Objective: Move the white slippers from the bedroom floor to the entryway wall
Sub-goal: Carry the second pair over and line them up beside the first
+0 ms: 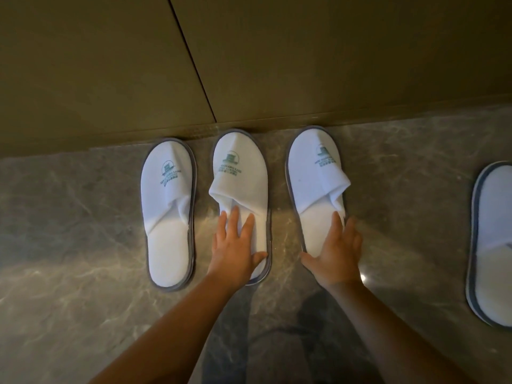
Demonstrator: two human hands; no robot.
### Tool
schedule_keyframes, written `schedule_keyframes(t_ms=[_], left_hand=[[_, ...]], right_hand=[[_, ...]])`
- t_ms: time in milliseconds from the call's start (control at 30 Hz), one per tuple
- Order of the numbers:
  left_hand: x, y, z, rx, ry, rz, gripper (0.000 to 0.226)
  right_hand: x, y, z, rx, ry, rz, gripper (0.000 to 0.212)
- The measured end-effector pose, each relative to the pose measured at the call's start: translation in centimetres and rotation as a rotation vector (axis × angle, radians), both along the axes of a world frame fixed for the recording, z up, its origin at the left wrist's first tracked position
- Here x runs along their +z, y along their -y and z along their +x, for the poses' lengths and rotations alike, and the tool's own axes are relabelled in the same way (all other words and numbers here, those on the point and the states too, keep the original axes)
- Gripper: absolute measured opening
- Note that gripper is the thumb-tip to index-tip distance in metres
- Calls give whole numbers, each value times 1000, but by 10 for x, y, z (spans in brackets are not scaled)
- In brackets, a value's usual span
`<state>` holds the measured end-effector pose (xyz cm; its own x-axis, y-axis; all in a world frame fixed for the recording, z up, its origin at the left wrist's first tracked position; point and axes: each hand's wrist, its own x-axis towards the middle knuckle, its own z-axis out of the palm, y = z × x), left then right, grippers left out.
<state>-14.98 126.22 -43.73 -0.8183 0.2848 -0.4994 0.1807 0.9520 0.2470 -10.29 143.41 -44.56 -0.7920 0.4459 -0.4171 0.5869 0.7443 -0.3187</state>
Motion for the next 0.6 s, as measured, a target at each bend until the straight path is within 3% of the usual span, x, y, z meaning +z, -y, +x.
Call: schedule_keyframes(t_ms=[467, 600], left_hand=[[-2, -6, 0, 67, -15, 10, 80], [8, -5, 1, 72, -133, -20, 75]], right_hand=[[-1, 5, -1, -16, -46, -13, 101], [8, 0, -1, 34, -36, -23, 98]])
